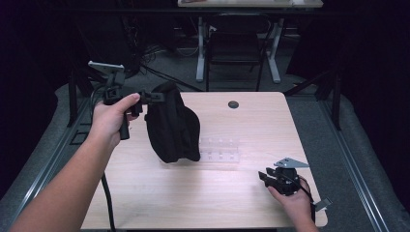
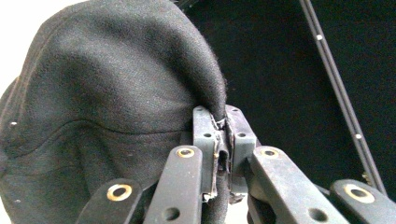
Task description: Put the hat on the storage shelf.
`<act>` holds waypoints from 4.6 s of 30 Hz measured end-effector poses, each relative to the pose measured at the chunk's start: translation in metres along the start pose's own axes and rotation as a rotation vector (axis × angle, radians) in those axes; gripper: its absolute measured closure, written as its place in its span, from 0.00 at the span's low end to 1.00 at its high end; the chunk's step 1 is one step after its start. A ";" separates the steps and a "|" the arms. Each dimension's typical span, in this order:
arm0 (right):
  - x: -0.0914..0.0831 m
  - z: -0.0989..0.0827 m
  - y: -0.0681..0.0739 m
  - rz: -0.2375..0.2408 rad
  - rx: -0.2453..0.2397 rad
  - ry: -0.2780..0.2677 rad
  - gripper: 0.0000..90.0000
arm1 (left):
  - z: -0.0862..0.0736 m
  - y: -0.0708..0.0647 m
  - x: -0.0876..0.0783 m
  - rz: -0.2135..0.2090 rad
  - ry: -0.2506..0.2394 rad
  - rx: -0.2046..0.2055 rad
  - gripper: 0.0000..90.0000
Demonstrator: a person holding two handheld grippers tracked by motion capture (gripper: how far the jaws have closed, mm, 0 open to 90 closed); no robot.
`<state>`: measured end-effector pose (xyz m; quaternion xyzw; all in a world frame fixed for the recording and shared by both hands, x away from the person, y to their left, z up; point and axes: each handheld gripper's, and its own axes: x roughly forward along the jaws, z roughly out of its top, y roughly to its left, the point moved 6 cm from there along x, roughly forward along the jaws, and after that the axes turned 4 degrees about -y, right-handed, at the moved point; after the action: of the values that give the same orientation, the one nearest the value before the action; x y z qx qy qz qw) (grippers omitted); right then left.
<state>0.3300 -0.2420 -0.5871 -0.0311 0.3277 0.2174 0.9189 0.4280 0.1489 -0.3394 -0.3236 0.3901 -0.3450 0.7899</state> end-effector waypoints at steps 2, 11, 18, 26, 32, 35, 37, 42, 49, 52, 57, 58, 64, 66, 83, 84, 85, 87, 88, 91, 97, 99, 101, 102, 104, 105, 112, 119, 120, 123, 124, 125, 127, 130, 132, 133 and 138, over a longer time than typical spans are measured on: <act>0.000 0.000 0.000 0.000 0.002 0.000 0.69 | 0.000 -0.001 0.003 -0.003 -0.001 -0.008 0.95; 0.001 0.001 0.002 0.010 0.002 -0.007 0.69 | 0.000 -0.009 0.015 -0.011 0.009 0.009 0.95; 0.001 0.004 0.008 0.019 -0.018 -0.013 0.69 | 0.000 -0.012 0.023 -0.011 0.012 0.015 0.95; 0.000 0.015 0.021 0.051 -0.045 -0.028 0.71 | 0.000 -0.013 0.032 -0.010 0.007 0.024 0.95; -0.001 0.030 0.034 0.081 -0.079 -0.043 0.74 | -0.001 -0.016 0.038 -0.023 0.016 0.018 0.95; 0.000 0.036 0.040 0.094 -0.097 -0.051 0.75 | -0.002 -0.018 0.039 -0.026 0.019 0.025 0.95; 0.000 0.040 0.044 0.104 -0.112 -0.051 0.76 | -0.002 -0.019 0.040 -0.024 0.023 0.029 0.95; 0.003 0.050 0.054 0.123 -0.142 -0.055 0.79 | -0.002 -0.019 0.040 -0.025 0.023 0.030 0.95; 0.008 0.065 0.068 0.148 -0.188 -0.062 0.81 | -0.001 -0.019 0.041 -0.025 0.024 0.036 0.95; 0.011 0.070 0.073 0.158 -0.190 -0.069 0.82 | 0.000 -0.019 0.042 -0.027 0.019 0.029 0.95; 0.013 0.075 0.080 0.171 -0.209 -0.065 0.83 | 0.001 -0.018 0.043 -0.028 0.021 0.029 0.95; 0.013 0.076 0.081 0.172 -0.211 -0.067 0.83 | 0.001 -0.018 0.044 -0.026 0.023 0.033 0.95; 0.017 0.083 0.093 0.190 -0.231 -0.074 0.83 | 0.002 -0.020 0.047 -0.023 0.021 0.032 0.95; 0.020 0.084 0.096 0.196 -0.231 -0.078 0.83 | 0.002 -0.021 0.048 -0.026 0.021 0.034 0.95; 0.033 0.096 0.130 0.266 -0.282 -0.070 0.83 | 0.002 -0.026 0.056 -0.029 0.028 0.037 0.95; 0.034 0.097 0.132 0.271 -0.286 -0.068 0.83 | 0.002 -0.026 0.056 -0.029 0.031 0.040 0.95; 0.034 0.097 0.135 0.276 -0.291 -0.067 0.83 | 0.002 -0.026 0.057 -0.031 0.034 0.048 0.95; 0.036 0.098 0.140 0.291 -0.299 -0.067 0.83 | 0.002 -0.025 0.057 -0.030 0.033 0.055 0.95; 0.036 0.098 0.142 0.297 -0.303 -0.063 0.83 | 0.002 -0.026 0.058 -0.031 0.029 0.046 0.95; 0.038 0.098 0.150 0.313 -0.321 -0.064 0.82 | 0.002 -0.026 0.059 -0.032 0.031 0.047 0.95; 0.038 0.102 0.163 0.332 -0.337 -0.086 0.81 | 0.000 -0.029 0.064 -0.039 0.033 0.049 0.95; 0.038 0.102 0.164 0.334 -0.341 -0.086 0.81 | -0.001 -0.031 0.065 -0.037 0.032 0.040 0.95; 0.039 0.106 0.169 0.329 -0.353 -0.095 0.83 | -0.002 -0.032 0.066 -0.035 0.035 0.045 0.95; 0.038 0.107 0.170 0.327 -0.354 -0.094 0.84 | -0.002 -0.032 0.066 -0.035 0.036 0.052 0.95; 0.039 0.109 0.172 0.321 -0.360 -0.100 0.85 | -0.002 -0.032 0.066 -0.030 0.038 0.058 0.95; 0.038 0.110 0.172 0.316 -0.365 -0.099 0.87 | -0.002 -0.032 0.066 -0.029 0.038 0.059 0.95; 0.038 0.113 0.175 0.296 -0.390 -0.105 0.91 | -0.002 -0.033 0.066 -0.029 0.036 0.055 0.95; 0.037 0.111 0.175 0.278 -0.431 -0.102 0.93 | -0.002 -0.034 0.065 -0.030 0.026 0.072 0.91; 0.037 0.111 0.175 0.282 -0.435 -0.105 0.93 | -0.003 -0.036 0.065 -0.037 0.027 0.073 0.90; 0.037 0.111 0.175 0.283 -0.435 -0.104 0.93 | -0.003 -0.038 0.064 -0.054 0.022 0.076 0.87; 0.037 0.111 0.175 0.281 -0.434 -0.105 0.93 | -0.003 -0.039 0.063 -0.053 0.021 0.080 0.85; 0.037 0.111 0.175 0.278 -0.436 -0.105 0.93 | -0.002 -0.040 0.061 -0.061 0.013 0.085 0.85; 0.037 0.110 0.175 0.279 -0.439 -0.102 0.93 | -0.002 -0.040 0.060 -0.062 0.014 0.092 0.84; 0.037 0.110 0.174 0.277 -0.431 -0.102 0.94 | 0.001 -0.041 0.052 -0.063 -0.007 0.091 0.81; 0.037 0.110 0.172 0.279 -0.422 -0.100 0.94 | 0.004 -0.038 0.047 -0.043 -0.017 0.105 0.80; 0.037 0.109 0.171 0.278 -0.422 -0.097 0.94 | 0.004 -0.036 0.045 -0.031 -0.022 0.104 0.80; 0.039 0.104 0.165 0.267 -0.409 -0.080 0.94 | 0.006 -0.023 0.034 0.009 -0.029 0.099 0.79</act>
<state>0.3488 -0.0571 -0.5155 -0.1642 0.2415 0.3997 0.8689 0.4421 0.1104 -0.3315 -0.2873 0.3623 -0.3558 0.8121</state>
